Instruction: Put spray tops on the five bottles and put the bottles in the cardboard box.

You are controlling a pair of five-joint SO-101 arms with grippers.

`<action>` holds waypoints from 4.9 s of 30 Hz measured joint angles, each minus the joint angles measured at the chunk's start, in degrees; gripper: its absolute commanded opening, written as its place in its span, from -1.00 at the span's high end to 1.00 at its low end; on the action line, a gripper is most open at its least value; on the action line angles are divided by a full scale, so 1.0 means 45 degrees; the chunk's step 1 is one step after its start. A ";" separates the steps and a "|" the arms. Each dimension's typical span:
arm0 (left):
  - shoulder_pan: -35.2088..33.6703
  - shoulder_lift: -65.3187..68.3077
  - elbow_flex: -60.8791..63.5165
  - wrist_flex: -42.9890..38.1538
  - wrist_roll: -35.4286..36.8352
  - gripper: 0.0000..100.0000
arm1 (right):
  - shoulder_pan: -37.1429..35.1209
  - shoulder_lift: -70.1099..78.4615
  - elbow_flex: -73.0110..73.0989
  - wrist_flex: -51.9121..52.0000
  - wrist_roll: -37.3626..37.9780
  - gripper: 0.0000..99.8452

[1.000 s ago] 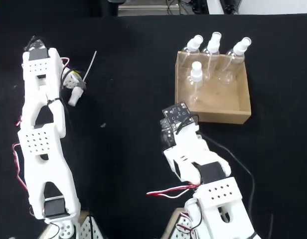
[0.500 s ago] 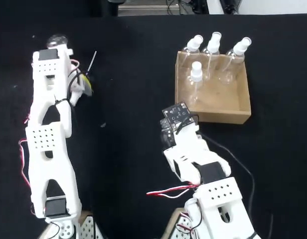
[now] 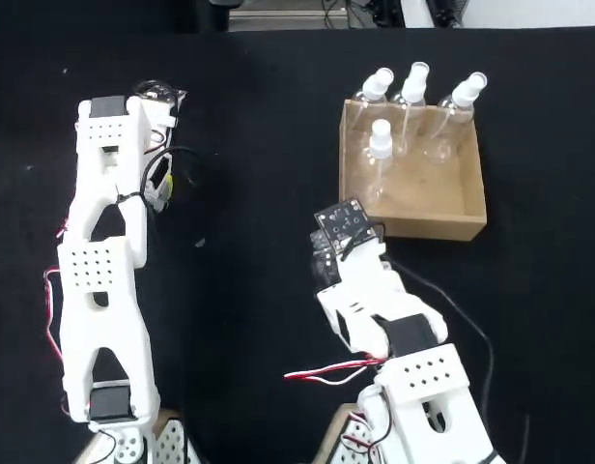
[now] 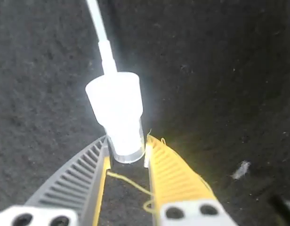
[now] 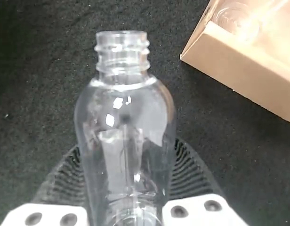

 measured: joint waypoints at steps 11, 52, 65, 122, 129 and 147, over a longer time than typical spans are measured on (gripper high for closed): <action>-0.0039 0.0000 -0.0234 0.0821 -0.2208 0.87 | 0.0000 0.0000 0.0000 0.0000 0.0000 0.98; 0.0078 -0.6662 0.7834 0.0821 -0.5646 0.55 | 0.0000 0.0000 0.0000 0.0000 0.0469 0.98; 0.0742 -0.7951 1.1311 0.0098 -0.0801 0.55 | 0.0000 0.0000 0.0000 0.0000 0.0469 0.98; -0.0020 -0.5744 0.9358 -0.3985 1.7602 0.36 | 0.0000 0.0000 0.0000 0.0000 0.0469 0.98; -0.0039 -0.4923 0.7990 -0.3165 1.7641 0.58 | 0.0000 0.0000 0.0000 0.0000 0.0469 0.98; 0.0371 -0.4806 0.7619 -0.2559 0.9358 0.94 | 0.0000 0.0000 0.0000 0.0000 0.0469 0.98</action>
